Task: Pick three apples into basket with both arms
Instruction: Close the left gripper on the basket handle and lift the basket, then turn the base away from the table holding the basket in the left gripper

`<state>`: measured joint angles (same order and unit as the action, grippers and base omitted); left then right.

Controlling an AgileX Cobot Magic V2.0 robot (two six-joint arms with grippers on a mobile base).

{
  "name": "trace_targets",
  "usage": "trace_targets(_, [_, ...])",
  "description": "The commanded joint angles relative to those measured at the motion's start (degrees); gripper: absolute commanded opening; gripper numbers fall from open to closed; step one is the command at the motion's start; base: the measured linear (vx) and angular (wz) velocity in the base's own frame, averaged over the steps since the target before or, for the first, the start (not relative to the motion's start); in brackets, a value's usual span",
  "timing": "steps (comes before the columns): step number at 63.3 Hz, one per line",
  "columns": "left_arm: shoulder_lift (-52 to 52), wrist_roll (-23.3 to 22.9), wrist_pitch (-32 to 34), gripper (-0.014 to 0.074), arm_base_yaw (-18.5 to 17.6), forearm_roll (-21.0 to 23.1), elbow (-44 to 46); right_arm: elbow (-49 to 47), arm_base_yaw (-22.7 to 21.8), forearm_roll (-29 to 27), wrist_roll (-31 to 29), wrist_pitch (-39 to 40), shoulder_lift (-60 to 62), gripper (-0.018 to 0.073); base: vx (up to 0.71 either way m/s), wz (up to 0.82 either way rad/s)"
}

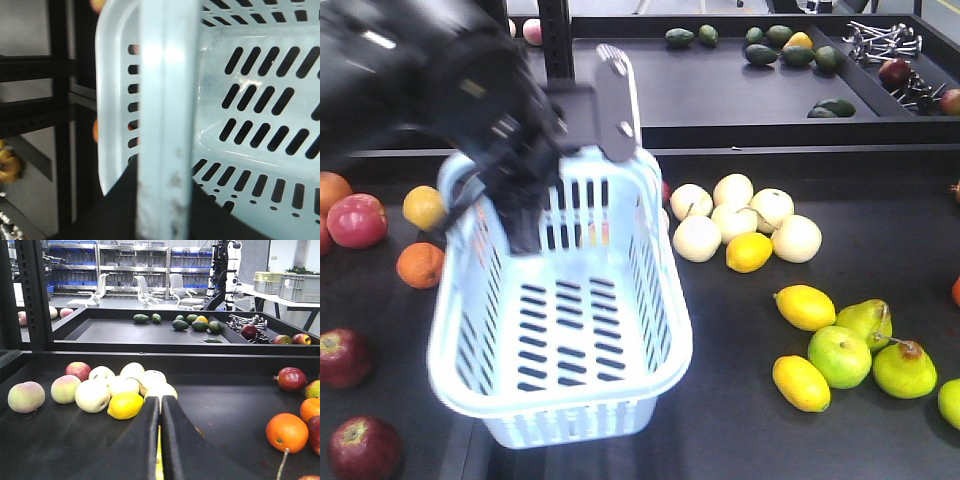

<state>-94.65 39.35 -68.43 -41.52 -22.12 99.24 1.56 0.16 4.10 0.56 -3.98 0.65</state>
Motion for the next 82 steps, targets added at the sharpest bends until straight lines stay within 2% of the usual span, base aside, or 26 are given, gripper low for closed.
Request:
trace_targets(1, [7.3, 0.9, -1.3, -0.0008, 0.0, -1.6, 2.2, 0.8, 0.0, 0.7, -0.6, 4.5, 0.8, -0.0009, 0.0, 0.0])
trace_targets(5, [9.8, 0.9, -3.2, -0.0008, 0.0, -1.5, 2.2, 0.8, 0.0, 0.7, -0.6, 4.5, 0.8, -0.0009, 0.0, 0.0])
trace_targets(32, [22.5, 0.9, -3.1, -0.0008, 0.0, -1.1, 2.2, 0.8, 0.0, 0.7, -0.6, 4.5, 0.8, -0.0009, 0.0, 0.0])
trace_targets(82, [24.3, 0.9, -3.1, -0.0006, 0.0, -1.2, 2.2, 0.8, 0.0, 0.7, -0.6, 4.5, 0.8, -0.0009, 0.0, 0.0])
